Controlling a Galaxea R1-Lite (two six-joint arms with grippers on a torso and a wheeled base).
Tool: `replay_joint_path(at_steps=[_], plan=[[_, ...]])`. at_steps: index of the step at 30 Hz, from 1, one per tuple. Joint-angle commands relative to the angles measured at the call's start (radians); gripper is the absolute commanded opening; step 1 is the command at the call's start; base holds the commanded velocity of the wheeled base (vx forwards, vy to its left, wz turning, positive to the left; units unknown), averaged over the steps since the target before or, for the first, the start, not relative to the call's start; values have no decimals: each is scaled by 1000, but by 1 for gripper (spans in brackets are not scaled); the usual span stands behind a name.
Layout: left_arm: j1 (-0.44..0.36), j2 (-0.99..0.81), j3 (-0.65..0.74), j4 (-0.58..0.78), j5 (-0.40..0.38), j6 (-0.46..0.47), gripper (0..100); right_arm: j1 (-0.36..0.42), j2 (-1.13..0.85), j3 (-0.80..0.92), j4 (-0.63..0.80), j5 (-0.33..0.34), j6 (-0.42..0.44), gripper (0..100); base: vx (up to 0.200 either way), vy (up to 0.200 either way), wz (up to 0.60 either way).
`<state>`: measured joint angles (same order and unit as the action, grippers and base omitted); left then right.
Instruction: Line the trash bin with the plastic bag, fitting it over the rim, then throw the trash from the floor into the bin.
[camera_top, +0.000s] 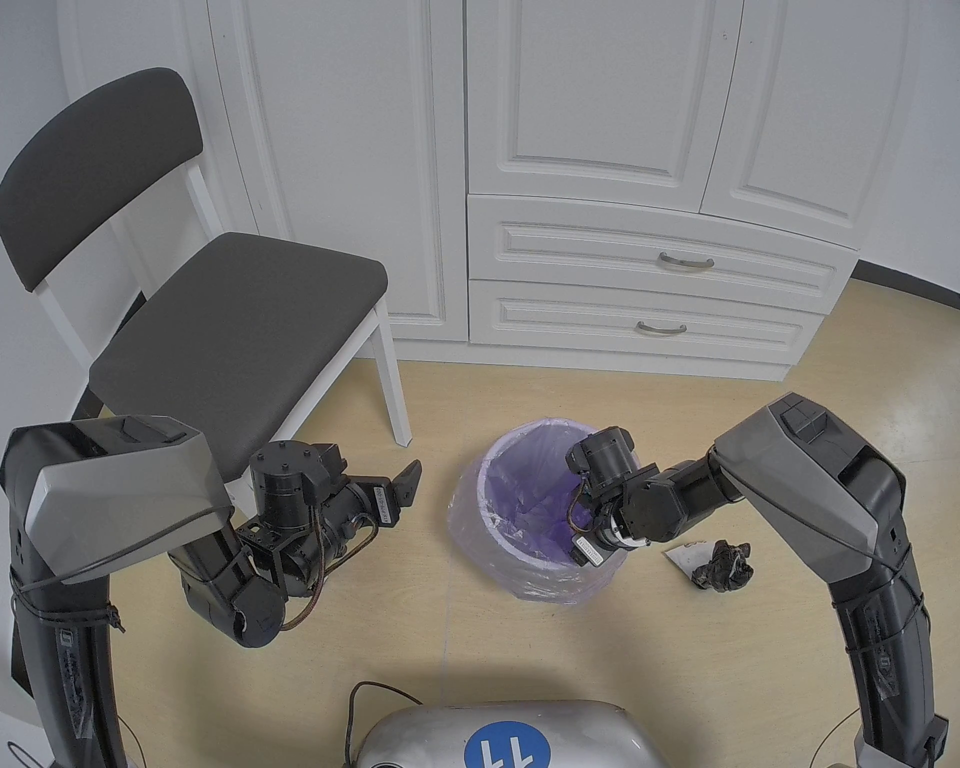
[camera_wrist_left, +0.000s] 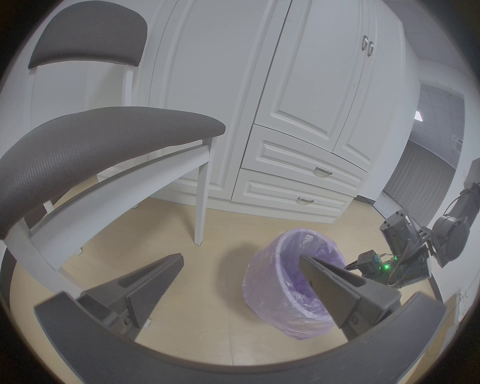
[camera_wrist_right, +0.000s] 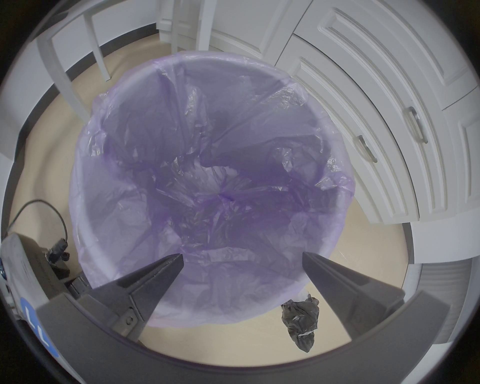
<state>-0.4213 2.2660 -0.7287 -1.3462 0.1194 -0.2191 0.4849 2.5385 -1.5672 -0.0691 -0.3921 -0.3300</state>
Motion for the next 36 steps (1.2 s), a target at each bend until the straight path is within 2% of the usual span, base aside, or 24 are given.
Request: replay_joint_path(at_steps=[1, 9, 18, 20, 27, 36], plan=[[-11, -20, 15, -2, -4, 1, 100, 9, -66, 127, -123, -2, -38, 100, 0, 0, 0], [-13, -13, 18, -2, -4, 6, 100, 11, -87, 219, -253, -1, -52, 100, 0, 0, 0], [-13, -11, 18, -2, -4, 7, 100, 24, -121, 340, -311, 10, -55, 100, 0, 0, 0], [-13, -6, 17, -2, -4, 7, 100, 32, -135, 409, -370, 12, -73, 100, 0, 0, 0], [-13, -5, 17, -2, -4, 9, 100, 47, -136, 470, -531, 10, -86, 100, 0, 0, 0], [-13, 1, 17, -2, -4, 9, 100, 54, -172, 555, -566, 12, -110, 100, 0, 0, 0]])
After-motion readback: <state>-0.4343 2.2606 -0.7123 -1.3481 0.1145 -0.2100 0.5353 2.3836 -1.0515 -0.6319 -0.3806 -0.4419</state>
